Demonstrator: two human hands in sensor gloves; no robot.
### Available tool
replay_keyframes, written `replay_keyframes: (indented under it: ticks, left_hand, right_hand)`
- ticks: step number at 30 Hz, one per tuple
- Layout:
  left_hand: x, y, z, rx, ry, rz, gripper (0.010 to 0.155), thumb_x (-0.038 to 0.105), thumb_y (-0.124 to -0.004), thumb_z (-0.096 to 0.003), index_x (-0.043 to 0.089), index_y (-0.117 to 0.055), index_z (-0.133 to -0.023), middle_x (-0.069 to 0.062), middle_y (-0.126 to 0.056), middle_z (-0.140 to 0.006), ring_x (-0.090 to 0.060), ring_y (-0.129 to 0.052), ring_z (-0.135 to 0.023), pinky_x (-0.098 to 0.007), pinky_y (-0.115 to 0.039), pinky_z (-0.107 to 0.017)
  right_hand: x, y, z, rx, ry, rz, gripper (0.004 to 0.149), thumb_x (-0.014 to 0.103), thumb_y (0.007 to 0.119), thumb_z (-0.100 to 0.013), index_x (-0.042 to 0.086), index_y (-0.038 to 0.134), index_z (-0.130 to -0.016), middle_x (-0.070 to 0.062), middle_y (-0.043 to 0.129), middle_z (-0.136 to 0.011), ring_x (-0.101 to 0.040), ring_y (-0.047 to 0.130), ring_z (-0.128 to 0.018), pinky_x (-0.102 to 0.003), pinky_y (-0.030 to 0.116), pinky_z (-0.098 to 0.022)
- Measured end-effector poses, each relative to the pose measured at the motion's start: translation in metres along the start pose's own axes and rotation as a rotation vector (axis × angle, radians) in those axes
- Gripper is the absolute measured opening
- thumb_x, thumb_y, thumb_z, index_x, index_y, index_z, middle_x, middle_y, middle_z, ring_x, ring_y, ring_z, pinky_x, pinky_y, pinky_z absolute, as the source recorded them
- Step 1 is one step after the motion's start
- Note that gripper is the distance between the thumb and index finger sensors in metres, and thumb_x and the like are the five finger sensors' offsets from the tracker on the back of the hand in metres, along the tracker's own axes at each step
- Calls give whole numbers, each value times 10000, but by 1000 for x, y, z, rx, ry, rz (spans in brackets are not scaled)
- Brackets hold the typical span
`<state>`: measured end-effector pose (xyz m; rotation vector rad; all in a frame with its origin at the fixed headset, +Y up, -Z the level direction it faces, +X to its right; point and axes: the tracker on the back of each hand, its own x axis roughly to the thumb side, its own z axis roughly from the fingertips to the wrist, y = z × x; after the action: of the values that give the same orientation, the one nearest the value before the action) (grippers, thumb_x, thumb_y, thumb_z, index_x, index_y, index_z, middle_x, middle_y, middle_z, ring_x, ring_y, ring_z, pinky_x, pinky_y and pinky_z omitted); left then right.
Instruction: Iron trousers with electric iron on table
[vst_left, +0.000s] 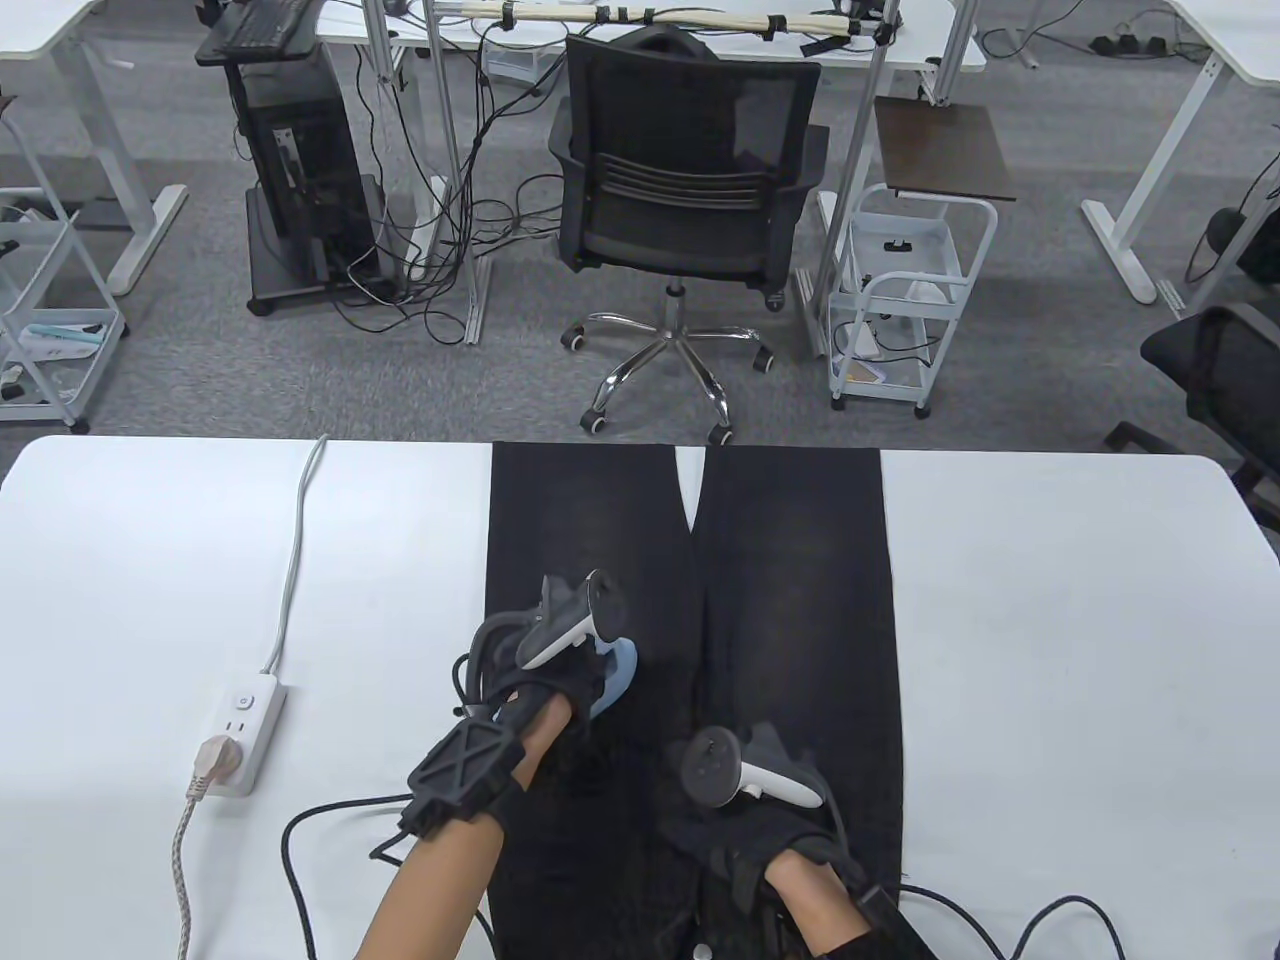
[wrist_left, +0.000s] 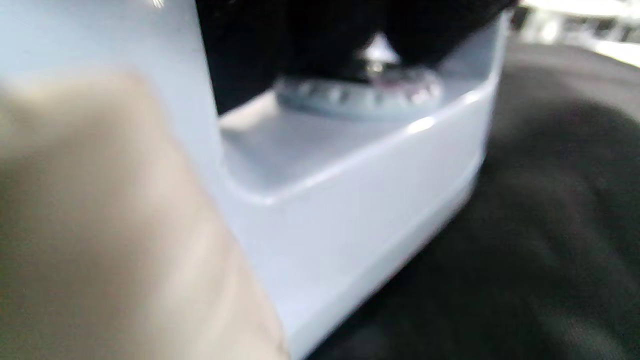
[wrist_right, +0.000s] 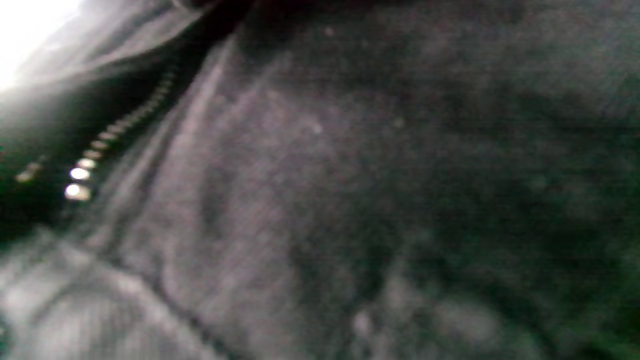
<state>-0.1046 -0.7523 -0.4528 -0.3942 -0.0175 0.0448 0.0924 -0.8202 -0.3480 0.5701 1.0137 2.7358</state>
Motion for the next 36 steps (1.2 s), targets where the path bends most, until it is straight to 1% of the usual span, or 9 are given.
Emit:
replay_keyframes:
  ticks: [4, 10, 12, 15, 18, 23, 26, 31, 36]
  left_hand:
    - [-9, -10, 23, -113, -74, 106, 447, 458, -815, -584, 59, -759, -777, 4, -944, -428, -143, -979, -332, -489, -845, -462]
    - [4, -30, 73, -112, -180, 31, 431, 449, -791, -586, 59, -757, -768, 10, -944, -420, -135, -985, -320, -485, -855, -451]
    - [6, -38, 84, -102, -218, 69, 429, 446, -796, -585, 57, -761, -761, 8, -945, -414, -139, -984, -315, -487, -852, -445]
    - [11, -39, 88, -40, -201, -3, 410, 450, -806, -593, 77, -770, -760, 20, -945, -410, -126, -984, -309, -473, -863, -448]
    - [10, -34, 75, -15, -187, -1, 411, 456, -809, -595, 84, -770, -767, 25, -943, -416, -122, -981, -315, -467, -863, -456]
    - [19, -16, 34, 45, -126, -31, 408, 461, -804, -597, 93, -768, -770, 34, -940, -419, -114, -979, -319, -458, -866, -462]
    - [22, -3, 4, 5, -77, -47, 409, 462, -796, -605, 95, -758, -784, 35, -936, -434, -114, -976, -337, -460, -860, -476]
    - [13, 14, -42, 65, 4, -22, 408, 462, -790, -607, 97, -755, -784, 38, -935, -436, -112, -975, -339, -459, -860, -479]
    - [-3, 33, -83, 55, 99, 17, 407, 467, -786, -606, 106, -749, -791, 39, -933, -446, -111, -974, -348, -455, -855, -489]
  right_hand:
    - [-1, 1, 0, -6, 3, -6, 790, 514, 509, -617, 231, -71, -1072, -198, -145, -1087, -525, -94, -944, -745, 102, -612]
    - [-1, 1, 0, -10, 5, -5, 787, 514, 507, -617, 230, -70, -1071, -199, -144, -1086, -527, -94, -943, -747, 102, -611]
    - [-1, 1, 0, -12, 5, -4, 784, 513, 505, -617, 230, -69, -1070, -203, -144, -1086, -530, -92, -943, -748, 102, -610]
    - [-1, 1, 0, -15, 6, 1, 784, 510, 504, -618, 224, -70, -1069, -207, -143, -1085, -534, -89, -943, -753, 106, -609]
    - [0, 1, 0, -14, 8, 4, 791, 510, 510, -617, 218, -68, -1071, -213, -140, -1085, -538, -85, -944, -757, 111, -608]
    - [3, 2, -1, -16, 21, 8, 803, 510, 512, -617, 201, -72, -1072, -226, -141, -1081, -547, -81, -942, -763, 115, -607]
    - [3, 2, 0, -15, 21, 17, 806, 513, 510, -616, 200, -74, -1073, -232, -142, -1080, -550, -79, -942, -766, 119, -607]
    - [5, 3, -1, -7, 22, 27, 809, 513, 509, -618, 191, -77, -1074, -244, -145, -1077, -558, -77, -941, -770, 125, -607]
    - [6, 3, -1, -4, 20, 30, 812, 515, 509, -618, 187, -78, -1074, -248, -148, -1076, -560, -77, -940, -771, 126, -607]
